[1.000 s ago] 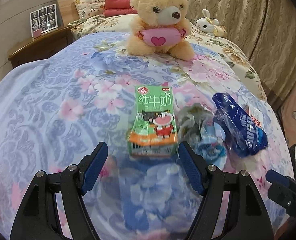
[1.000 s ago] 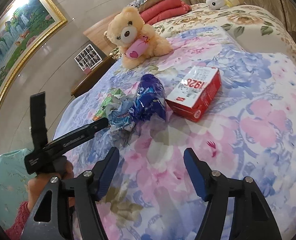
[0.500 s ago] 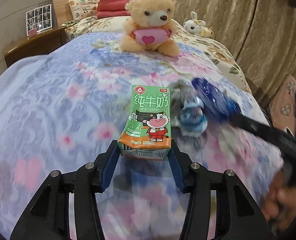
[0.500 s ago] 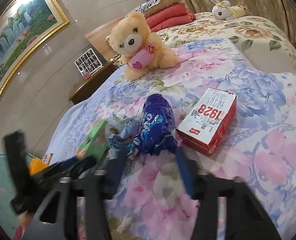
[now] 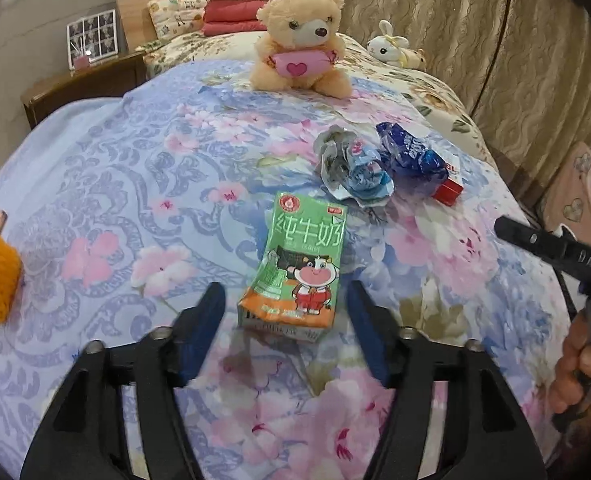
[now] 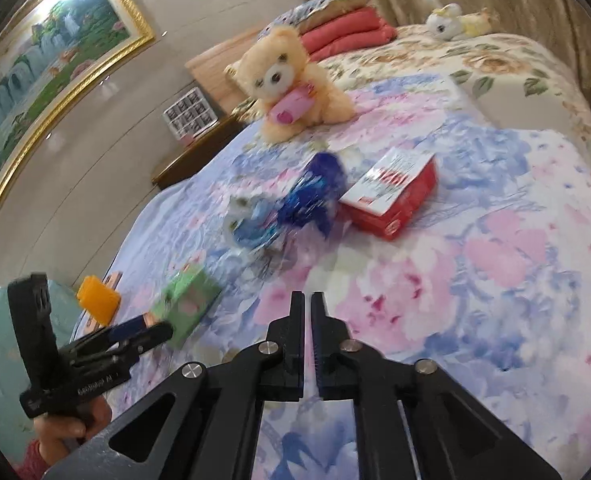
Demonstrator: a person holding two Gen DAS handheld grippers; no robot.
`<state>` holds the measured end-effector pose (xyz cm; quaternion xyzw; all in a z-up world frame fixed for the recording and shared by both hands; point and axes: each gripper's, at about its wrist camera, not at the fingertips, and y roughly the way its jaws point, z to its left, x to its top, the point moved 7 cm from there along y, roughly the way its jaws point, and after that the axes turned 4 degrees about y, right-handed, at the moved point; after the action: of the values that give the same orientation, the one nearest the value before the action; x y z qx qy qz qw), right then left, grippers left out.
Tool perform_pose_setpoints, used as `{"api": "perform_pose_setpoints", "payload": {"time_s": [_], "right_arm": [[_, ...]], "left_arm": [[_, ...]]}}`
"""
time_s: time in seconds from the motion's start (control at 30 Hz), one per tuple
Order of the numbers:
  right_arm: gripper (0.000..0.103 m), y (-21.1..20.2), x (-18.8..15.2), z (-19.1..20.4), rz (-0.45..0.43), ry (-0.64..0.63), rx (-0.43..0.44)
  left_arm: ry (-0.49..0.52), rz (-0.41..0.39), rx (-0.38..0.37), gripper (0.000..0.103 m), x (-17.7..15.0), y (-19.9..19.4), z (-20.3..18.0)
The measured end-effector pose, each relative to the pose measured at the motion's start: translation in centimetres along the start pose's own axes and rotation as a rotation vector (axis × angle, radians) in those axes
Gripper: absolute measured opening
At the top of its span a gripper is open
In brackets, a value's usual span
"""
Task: Collect trash
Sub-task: 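Grasp the green milk carton with the left tool while the right tool grasps the blue wrapper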
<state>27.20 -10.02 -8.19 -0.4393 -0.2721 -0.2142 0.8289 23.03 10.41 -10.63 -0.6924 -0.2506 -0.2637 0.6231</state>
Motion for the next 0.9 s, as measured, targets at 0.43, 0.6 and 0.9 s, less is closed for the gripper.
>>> {"api": "perform_pose_setpoints", "payload": {"time_s": [0.43,0.6,0.9], "right_arm": [[0.048,6.8,5.4,0.7,-0.014,0.045,-0.043],[0.033,8.5,5.1,-0.1,-0.001,0.047,-0.080],[0.029,1.6,2.6,-0.7,-0.032,0.057,-0.005]], "left_arm": [[0.010,0.028,0.018,0.080,0.1,1.9,0.5],[0.002,0.052,-0.015,0.051,0.0,2.6,0.4],[0.026,0.005,-0.047,0.050,-0.2,0.5,-2.1]]}}
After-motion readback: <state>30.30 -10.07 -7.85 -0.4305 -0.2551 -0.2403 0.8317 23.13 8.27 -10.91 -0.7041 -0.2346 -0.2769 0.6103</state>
